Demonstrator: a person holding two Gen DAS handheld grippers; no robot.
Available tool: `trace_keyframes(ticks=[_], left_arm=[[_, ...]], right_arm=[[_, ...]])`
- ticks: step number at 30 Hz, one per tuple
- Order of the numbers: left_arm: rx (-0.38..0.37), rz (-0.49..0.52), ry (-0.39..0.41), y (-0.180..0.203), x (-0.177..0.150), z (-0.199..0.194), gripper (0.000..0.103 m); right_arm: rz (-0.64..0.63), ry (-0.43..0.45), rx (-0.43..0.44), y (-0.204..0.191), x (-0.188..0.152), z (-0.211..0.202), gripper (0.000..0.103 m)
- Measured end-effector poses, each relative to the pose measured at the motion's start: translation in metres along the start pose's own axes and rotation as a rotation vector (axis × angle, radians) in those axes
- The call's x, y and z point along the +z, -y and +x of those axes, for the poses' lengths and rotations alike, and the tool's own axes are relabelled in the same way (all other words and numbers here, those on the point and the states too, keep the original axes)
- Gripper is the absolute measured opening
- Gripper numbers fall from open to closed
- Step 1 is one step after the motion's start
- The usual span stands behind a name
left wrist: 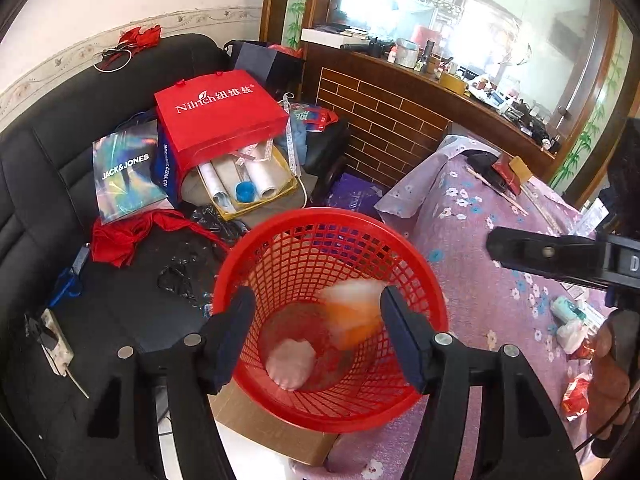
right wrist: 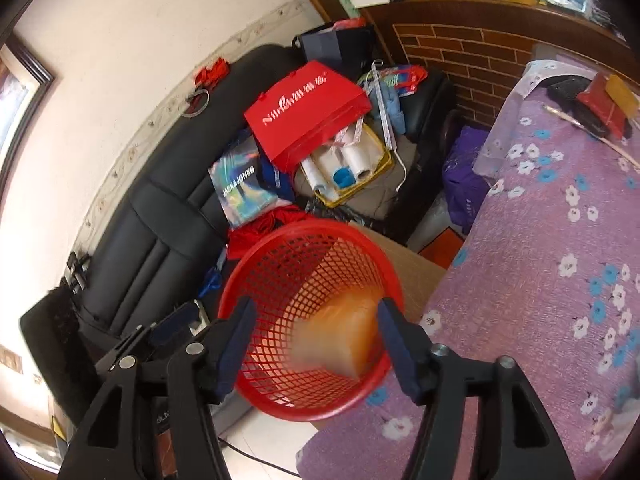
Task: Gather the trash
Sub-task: 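Move both open tools back over the table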
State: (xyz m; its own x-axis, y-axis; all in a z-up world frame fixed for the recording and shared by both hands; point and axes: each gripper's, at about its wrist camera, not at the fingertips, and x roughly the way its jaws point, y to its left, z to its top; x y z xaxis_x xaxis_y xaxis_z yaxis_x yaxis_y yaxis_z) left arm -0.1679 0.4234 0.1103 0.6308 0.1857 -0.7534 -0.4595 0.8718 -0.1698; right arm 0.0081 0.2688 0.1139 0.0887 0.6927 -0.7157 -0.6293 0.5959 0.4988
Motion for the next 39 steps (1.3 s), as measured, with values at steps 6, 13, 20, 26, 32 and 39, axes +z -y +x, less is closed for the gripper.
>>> trace_keyframes(ticks=[6,13,20,26,32,39], left_arm=[[-0.078,0.073,0.003,0.040,-0.022,-0.010,0.067],[-0.225,0.251,-0.039,0.130,-0.058,-0.008,0.068],[-0.316,0.363,-0.072,0.205,-0.080,-0.008,0.068],[-0.403,0.451,-0.134,0.270,-0.105,-0.007,0.068],[-0.452,0.557,-0.199,0.319,-0.132,0.004,0.068],[-0.473,0.695,-0.244,0.358,-0.147,0.037,0.067]], right_arm=[[-0.002,0.038,-0.062,0.017,-0.045,-0.045,0.071],[0.103,0.047,-0.164,0.067,-0.112,-0.093,0.071],[0.270,0.148,-0.271,0.133,-0.159,-0.173,0.071],[0.399,0.205,-0.346,0.177,-0.196,-0.229,0.071],[0.497,0.234,-0.384,0.212,-0.231,-0.267,0.071],[0.554,0.253,-0.402,0.230,-0.255,-0.292,0.071]])
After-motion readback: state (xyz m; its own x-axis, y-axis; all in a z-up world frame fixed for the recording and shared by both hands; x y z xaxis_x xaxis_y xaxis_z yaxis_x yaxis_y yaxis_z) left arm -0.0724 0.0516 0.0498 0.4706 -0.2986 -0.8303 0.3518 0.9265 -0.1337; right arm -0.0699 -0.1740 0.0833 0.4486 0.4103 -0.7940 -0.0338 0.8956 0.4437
